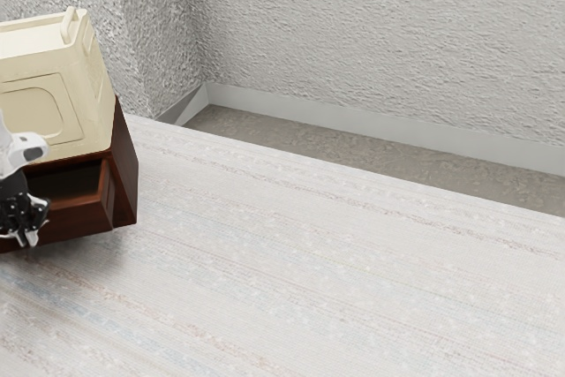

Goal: Push the drawer handle with one arm to close the drawer

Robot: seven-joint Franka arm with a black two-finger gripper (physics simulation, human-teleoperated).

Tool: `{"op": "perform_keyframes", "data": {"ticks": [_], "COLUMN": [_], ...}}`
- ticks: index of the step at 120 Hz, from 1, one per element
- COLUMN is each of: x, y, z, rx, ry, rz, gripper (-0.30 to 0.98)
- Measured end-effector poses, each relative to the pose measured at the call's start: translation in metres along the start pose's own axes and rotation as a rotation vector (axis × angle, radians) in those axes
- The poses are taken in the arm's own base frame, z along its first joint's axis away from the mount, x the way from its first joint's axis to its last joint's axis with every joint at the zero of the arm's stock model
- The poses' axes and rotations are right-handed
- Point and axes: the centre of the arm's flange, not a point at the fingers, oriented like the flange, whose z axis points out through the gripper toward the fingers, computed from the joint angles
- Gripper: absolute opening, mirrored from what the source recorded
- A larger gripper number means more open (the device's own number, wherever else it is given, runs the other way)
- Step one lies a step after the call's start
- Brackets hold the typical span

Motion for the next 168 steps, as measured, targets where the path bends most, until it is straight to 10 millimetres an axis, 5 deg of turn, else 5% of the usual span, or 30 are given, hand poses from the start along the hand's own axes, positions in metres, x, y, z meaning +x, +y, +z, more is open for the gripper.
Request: {"op": "perform_keyframes", "data": {"ticks": [168], "x": [0.104], "y": [-0.027], "z": [0.005], "rx": [-0.039], "ry": [0.011], "rz": [-0.009], "gripper": [-0.07]}}
